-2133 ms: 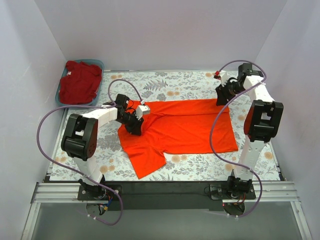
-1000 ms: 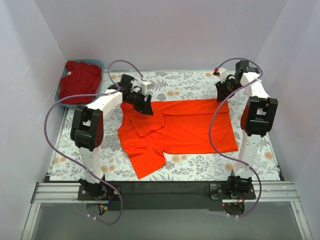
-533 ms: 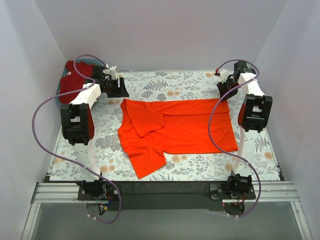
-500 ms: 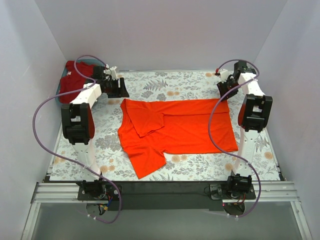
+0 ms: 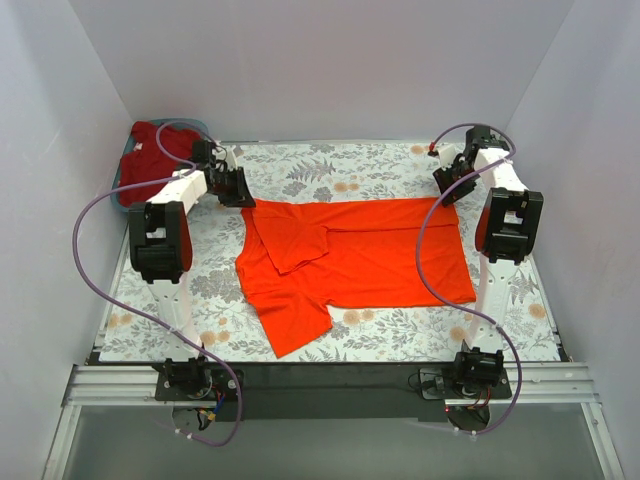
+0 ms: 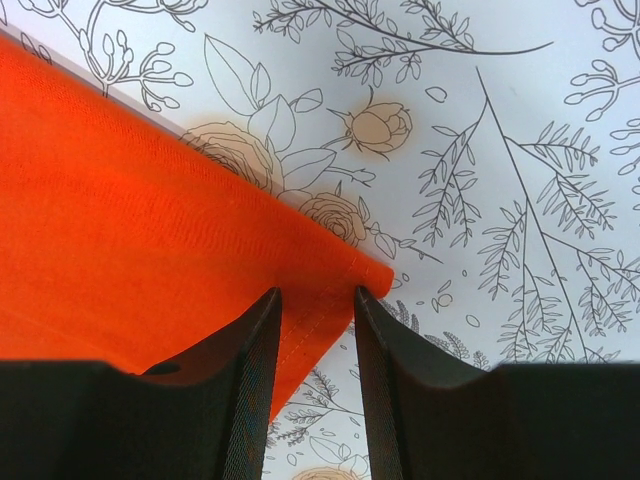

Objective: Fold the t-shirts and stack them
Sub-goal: Fold the tshirt

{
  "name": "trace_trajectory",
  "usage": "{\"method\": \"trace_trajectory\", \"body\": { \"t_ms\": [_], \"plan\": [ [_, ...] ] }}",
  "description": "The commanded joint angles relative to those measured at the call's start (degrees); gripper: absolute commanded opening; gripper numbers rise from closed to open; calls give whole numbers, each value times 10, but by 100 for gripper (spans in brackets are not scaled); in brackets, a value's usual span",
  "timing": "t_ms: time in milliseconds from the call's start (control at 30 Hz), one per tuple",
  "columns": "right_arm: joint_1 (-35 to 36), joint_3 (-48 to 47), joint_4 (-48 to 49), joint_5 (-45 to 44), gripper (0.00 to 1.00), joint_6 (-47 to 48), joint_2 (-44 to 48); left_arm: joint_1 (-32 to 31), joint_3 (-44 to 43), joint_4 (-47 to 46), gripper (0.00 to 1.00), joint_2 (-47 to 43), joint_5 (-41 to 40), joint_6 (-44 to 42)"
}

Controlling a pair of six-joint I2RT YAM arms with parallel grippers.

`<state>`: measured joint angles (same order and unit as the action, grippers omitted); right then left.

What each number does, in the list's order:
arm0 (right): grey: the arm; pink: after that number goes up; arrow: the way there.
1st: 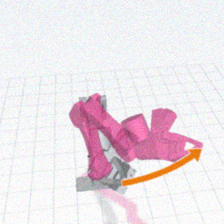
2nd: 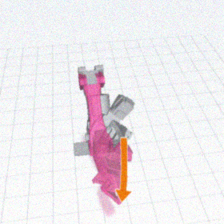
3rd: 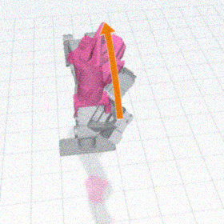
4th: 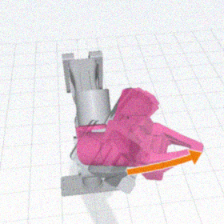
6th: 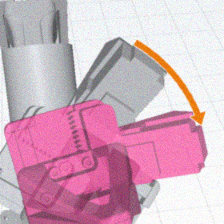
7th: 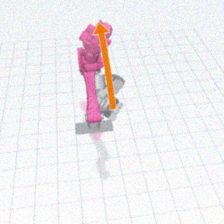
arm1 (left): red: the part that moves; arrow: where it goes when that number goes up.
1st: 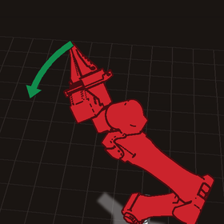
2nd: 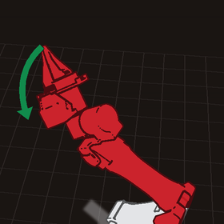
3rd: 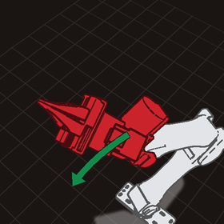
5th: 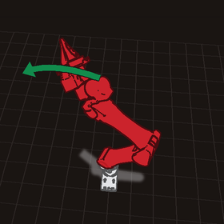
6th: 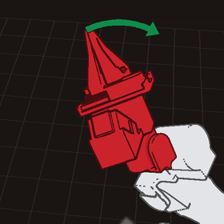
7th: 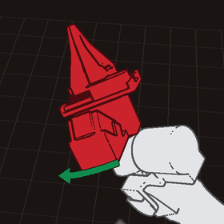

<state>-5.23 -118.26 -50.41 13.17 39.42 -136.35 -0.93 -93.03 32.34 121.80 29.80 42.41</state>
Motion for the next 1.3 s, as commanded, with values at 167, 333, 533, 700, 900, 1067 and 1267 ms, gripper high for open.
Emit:
{"method": "trace_trajectory", "body": {
  "t_ms": [167,333,533,700,900,1067,1267],
  "plan": [
    [-2,4,11,-26,41,11,-3,1,41,14,0,-35,3,2],
    [-2,7,13,-25,41,11,-2,5,66,11,7,-53,-1,0],
    [-2,12,13,-22,41,11,2,5,73,-23,47,-68,6,21],
    [-2,12,13,-24,41,12,3,5,33,-12,49,-26,-13,25],
    [-2,11,13,-27,41,14,1,4,16,-13,36,-8,20,31],
    [-2,10,15,-28,41,14,0,4,18,-14,9,-9,16,34],
    [-3,13,14,-30,41,16,4,5,73,-4,0,-61,-18,24]
  ]
}}
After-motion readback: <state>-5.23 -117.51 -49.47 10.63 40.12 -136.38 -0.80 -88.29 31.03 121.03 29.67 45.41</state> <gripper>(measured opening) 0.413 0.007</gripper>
